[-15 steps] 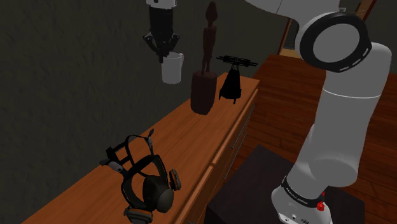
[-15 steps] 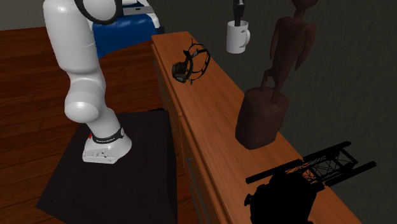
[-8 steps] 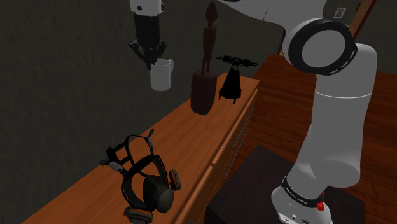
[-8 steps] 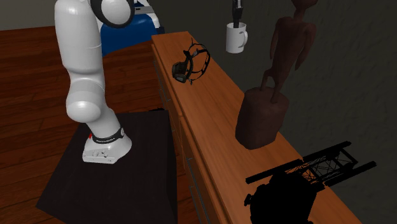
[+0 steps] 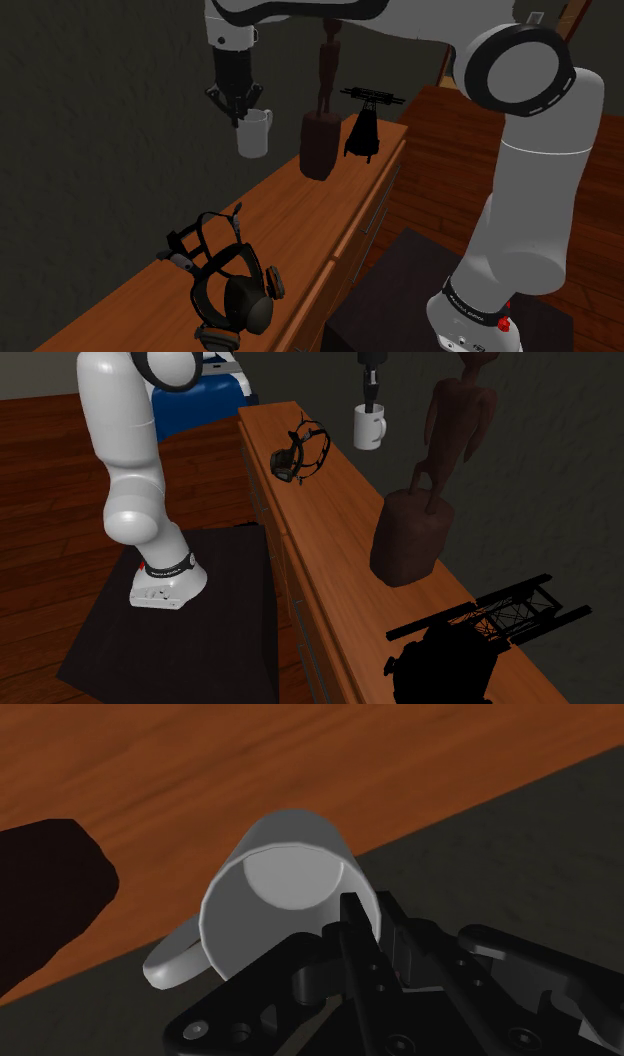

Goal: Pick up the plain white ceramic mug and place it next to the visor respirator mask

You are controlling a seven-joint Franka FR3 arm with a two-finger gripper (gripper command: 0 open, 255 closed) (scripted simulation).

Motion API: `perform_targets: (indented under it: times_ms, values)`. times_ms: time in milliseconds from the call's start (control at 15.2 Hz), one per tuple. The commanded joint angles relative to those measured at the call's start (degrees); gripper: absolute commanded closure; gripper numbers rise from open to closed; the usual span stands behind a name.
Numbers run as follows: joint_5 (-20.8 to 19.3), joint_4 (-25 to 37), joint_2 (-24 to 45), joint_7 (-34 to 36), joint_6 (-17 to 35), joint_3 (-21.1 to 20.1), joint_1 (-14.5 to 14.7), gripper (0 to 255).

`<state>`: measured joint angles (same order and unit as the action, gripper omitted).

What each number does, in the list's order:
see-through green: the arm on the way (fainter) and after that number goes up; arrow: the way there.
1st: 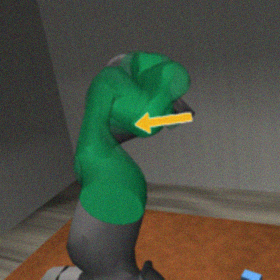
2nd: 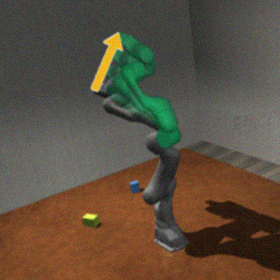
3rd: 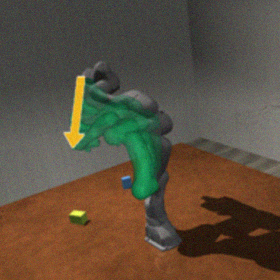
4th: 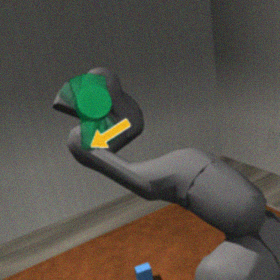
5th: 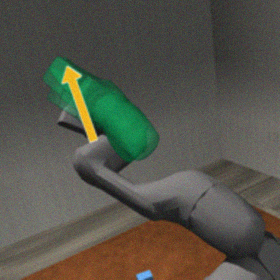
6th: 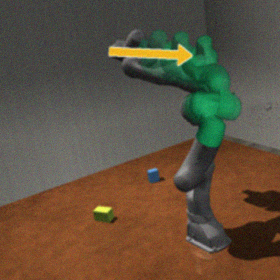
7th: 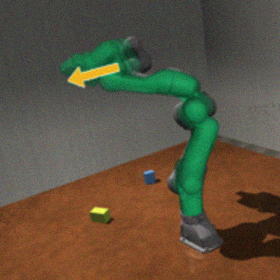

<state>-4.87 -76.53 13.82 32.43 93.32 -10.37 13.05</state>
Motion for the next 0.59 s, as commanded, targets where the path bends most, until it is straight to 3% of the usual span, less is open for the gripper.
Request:
perform_targets:
  times_ms: [0, 528]
  values:
    - [0.1, -2.2, -0.53, 0.0, 1.72, 0.03, -0.13, 255]
    - [0.25, -9.91, -1.62, 0.19, 8.35, 0.12, -0.43, 255]
